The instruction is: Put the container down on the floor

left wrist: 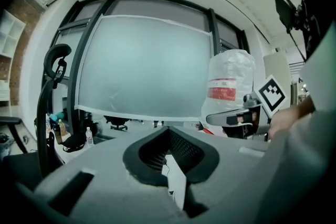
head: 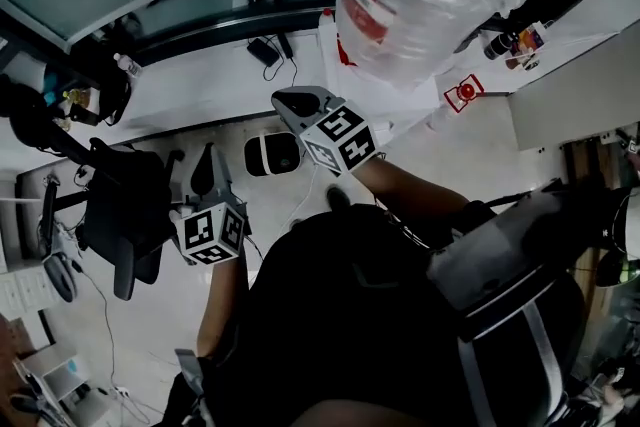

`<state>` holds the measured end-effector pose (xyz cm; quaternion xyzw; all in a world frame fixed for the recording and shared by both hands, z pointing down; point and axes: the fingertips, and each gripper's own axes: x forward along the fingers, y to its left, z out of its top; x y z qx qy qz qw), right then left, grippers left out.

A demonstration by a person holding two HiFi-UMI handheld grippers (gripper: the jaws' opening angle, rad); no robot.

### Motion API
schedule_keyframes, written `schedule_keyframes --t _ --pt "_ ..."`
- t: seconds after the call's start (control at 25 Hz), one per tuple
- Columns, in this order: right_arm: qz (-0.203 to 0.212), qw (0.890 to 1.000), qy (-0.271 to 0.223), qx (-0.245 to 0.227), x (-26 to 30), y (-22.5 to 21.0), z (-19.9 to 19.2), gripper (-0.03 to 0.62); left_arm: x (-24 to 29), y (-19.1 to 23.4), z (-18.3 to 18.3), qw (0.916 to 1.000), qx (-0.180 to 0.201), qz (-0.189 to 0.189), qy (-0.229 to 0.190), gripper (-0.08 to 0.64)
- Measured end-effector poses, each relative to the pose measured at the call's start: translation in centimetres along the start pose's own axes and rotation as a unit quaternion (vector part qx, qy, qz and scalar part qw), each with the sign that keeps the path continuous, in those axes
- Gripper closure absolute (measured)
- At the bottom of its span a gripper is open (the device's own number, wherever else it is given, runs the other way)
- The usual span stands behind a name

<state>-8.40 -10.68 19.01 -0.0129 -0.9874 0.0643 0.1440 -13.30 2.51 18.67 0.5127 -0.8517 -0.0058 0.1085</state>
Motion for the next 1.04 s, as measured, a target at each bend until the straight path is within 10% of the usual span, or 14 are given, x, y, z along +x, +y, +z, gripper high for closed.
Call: schedule_keyframes --t 1.04 --pt "0.001 1.000 -0.007 -0.029 0.1 1.4 1.3 0.584 -0.9 0.9 0.0 0.9998 0.008 0.016 0.004 0.549"
